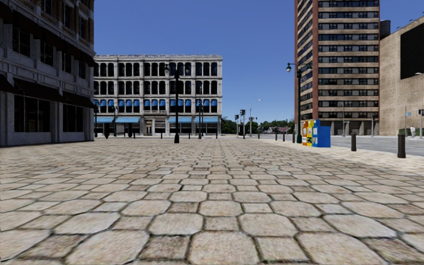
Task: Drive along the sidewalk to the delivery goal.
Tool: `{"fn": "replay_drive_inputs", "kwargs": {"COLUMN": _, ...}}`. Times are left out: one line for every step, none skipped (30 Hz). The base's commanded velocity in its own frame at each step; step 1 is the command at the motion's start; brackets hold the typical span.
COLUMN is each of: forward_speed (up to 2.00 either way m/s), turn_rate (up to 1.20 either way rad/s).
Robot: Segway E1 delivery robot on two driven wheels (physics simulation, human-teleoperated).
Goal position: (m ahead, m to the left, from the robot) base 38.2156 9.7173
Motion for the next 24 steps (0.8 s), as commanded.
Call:
{"fn": "replay_drive_inputs", "kwargs": {"forward_speed": 2.00, "turn_rate": 0.00}}
{"fn": "replay_drive_inputs", "kwargs": {"forward_speed": 2.00, "turn_rate": 0.00}}
{"fn": "replay_drive_inputs", "kwargs": {"forward_speed": 2.00, "turn_rate": 0.00}}
{"fn": "replay_drive_inputs", "kwargs": {"forward_speed": 2.00, "turn_rate": 0.00}}
{"fn": "replay_drive_inputs", "kwargs": {"forward_speed": 2.00, "turn_rate": 0.00}}
{"fn": "replay_drive_inputs", "kwargs": {"forward_speed": 2.00, "turn_rate": 0.00}}
{"fn": "replay_drive_inputs", "kwargs": {"forward_speed": 2.00, "turn_rate": 0.00}}
{"fn": "replay_drive_inputs", "kwargs": {"forward_speed": 2.00, "turn_rate": 0.00}}
{"fn": "replay_drive_inputs", "kwargs": {"forward_speed": 2.00, "turn_rate": 0.00}}
{"fn": "replay_drive_inputs", "kwargs": {"forward_speed": 2.00, "turn_rate": 0.00}}
{"fn": "replay_drive_inputs", "kwargs": {"forward_speed": 2.00, "turn_rate": 0.00}}
{"fn": "replay_drive_inputs", "kwargs": {"forward_speed": 2.00, "turn_rate": 0.00}}
{"fn": "replay_drive_inputs", "kwargs": {"forward_speed": 2.00, "turn_rate": 0.00}}
{"fn": "replay_drive_inputs", "kwargs": {"forward_speed": 2.00, "turn_rate": 0.00}}
{"fn": "replay_drive_inputs", "kwargs": {"forward_speed": 2.00, "turn_rate": 0.00}}
{"fn": "replay_drive_inputs", "kwargs": {"forward_speed": 2.00, "turn_rate": 0.00}}
{"fn": "replay_drive_inputs", "kwargs": {"forward_speed": 2.00, "turn_rate": 0.00}}
{"fn": "replay_drive_inputs", "kwargs": {"forward_speed": 2.00, "turn_rate": 0.00}}
{"fn": "replay_drive_inputs", "kwargs": {"forward_speed": 2.00, "turn_rate": 0.00}}
{"fn": "replay_drive_inputs", "kwargs": {"forward_speed": 2.00, "turn_rate": 0.00}}
{"fn": "replay_drive_inputs", "kwargs": {"forward_speed": 2.00, "turn_rate": 0.00}}
{"fn": "replay_drive_inputs", "kwargs": {"forward_speed": 2.00, "turn_rate": 0.00}}
{"fn": "replay_drive_inputs", "kwargs": {"forward_speed": 2.00, "turn_rate": 0.00}}
{"fn": "replay_drive_inputs", "kwargs": {"forward_speed": 2.00, "turn_rate": 0.00}}
